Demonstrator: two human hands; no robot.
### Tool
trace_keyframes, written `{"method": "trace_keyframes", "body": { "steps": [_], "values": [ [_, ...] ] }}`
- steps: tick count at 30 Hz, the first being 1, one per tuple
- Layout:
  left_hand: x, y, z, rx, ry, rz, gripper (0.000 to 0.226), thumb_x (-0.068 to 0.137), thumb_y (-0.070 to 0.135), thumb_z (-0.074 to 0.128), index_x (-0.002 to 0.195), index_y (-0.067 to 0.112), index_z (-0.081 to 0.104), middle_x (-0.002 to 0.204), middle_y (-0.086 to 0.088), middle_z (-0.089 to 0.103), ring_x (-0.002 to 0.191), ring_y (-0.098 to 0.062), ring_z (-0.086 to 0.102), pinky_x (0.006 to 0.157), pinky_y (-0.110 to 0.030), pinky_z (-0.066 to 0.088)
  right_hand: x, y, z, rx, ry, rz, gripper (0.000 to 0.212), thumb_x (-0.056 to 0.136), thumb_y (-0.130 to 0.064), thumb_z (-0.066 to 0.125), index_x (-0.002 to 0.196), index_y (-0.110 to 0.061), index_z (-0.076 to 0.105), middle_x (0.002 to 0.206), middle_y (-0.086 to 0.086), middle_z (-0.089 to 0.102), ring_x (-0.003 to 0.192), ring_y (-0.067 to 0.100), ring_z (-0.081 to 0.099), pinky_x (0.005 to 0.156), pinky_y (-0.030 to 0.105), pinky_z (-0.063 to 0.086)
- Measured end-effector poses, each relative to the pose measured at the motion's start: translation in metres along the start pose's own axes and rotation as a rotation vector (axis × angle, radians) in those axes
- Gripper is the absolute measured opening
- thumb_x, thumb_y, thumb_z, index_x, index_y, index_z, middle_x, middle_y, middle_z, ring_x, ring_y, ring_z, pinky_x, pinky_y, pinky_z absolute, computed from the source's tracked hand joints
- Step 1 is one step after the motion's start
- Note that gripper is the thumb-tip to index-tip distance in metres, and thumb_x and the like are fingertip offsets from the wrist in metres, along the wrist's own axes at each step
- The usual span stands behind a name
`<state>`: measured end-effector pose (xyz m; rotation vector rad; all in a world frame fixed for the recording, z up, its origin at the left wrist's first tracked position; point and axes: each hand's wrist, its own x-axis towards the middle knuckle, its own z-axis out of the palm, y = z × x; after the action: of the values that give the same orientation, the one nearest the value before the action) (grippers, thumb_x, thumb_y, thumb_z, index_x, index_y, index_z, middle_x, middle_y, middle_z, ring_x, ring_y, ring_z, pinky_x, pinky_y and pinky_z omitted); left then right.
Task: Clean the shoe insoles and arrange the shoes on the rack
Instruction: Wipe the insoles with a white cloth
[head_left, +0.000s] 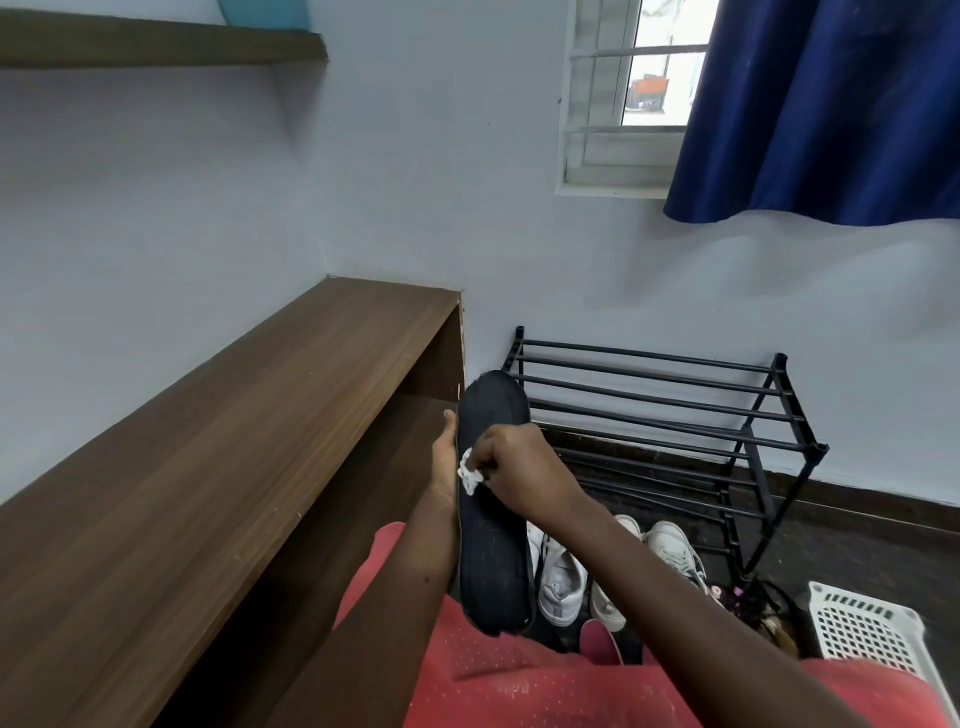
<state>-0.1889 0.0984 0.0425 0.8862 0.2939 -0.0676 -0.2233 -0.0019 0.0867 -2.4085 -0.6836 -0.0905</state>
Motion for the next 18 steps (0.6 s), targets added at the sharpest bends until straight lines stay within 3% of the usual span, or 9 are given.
{"method": "trace_keyframes", "body": {
  "steps": [2,4,7,9,11,13,18],
  "values": [
    [-0.004,0.000,0.002,0.077,0.025,0.008,0.063,0.103,0.030,0.022,0.061,0.001,0.059,0.053,-0.006,0.063,0.041,-0.005,0.061,0.039,-0.013,0.046,-0.004,0.000,0.000,0.004,-0.048,-0.004,0.022,0.084,0.006,0.055,0.096,-0.001,0.073,0.106,0.009,0.069,0.099,0.019,0.062,0.085,0.010,0.028],
    [-0.011,0.003,0.006,0.172,0.040,0.015,0.052,0.103,0.030,0.021,0.067,0.007,0.050,0.044,-0.004,0.057,0.033,-0.002,0.054,0.035,-0.010,0.042,-0.004,-0.001,0.000,-0.006,-0.028,-0.005,0.016,0.087,-0.005,0.060,0.096,-0.001,0.073,0.106,0.008,0.069,0.099,0.017,0.061,0.087,0.010,0.027],
    [-0.007,0.006,0.006,0.172,0.060,-0.028,0.053,0.102,0.036,0.022,0.070,0.005,0.051,0.047,-0.006,0.060,0.034,-0.004,0.057,0.037,-0.012,0.044,0.003,0.003,0.002,0.017,0.072,0.030,0.013,0.084,-0.007,0.064,0.091,-0.004,0.075,0.098,0.008,0.072,0.091,0.019,0.065,0.095,0.031,0.042],
    [-0.009,0.005,0.006,0.144,0.039,-0.056,0.059,0.101,0.043,0.023,0.077,0.001,0.056,0.055,-0.009,0.065,0.047,-0.008,0.064,0.046,-0.015,0.049,0.013,0.007,0.002,-0.026,0.108,0.057,0.015,0.083,-0.004,0.062,0.088,-0.002,0.075,0.091,0.011,0.072,0.086,0.023,0.065,0.084,0.034,0.048],
    [-0.015,0.001,0.006,0.059,-0.045,-0.109,0.065,0.097,0.055,0.026,0.094,0.001,0.062,0.082,-0.017,0.068,0.076,-0.017,0.068,0.069,-0.025,0.054,0.022,0.008,-0.002,-0.038,0.153,0.079,0.015,0.080,0.000,0.059,0.084,-0.001,0.073,0.082,0.014,0.070,0.080,0.026,0.064,0.073,0.035,0.050],
    [-0.024,-0.003,0.009,-0.049,-0.116,-0.152,0.065,0.093,0.059,0.031,0.107,0.006,0.065,0.100,-0.017,0.065,0.095,-0.023,0.063,0.087,-0.034,0.048,0.030,0.009,-0.007,-0.003,0.228,0.100,0.011,0.078,0.004,0.056,0.080,-0.004,0.063,0.076,0.013,0.066,0.073,0.027,0.060,0.065,0.036,0.048],
    [-0.029,0.000,0.014,-0.106,-0.189,-0.157,0.062,0.091,0.060,0.035,0.122,0.012,0.060,0.110,-0.015,0.064,0.101,-0.024,0.061,0.092,-0.037,0.047,0.043,0.004,-0.014,0.103,0.332,0.128,0.027,0.079,0.005,0.052,0.103,-0.007,0.044,0.090,0.012,0.067,0.082,0.029,0.061,0.071,0.040,0.051]
  ]
}}
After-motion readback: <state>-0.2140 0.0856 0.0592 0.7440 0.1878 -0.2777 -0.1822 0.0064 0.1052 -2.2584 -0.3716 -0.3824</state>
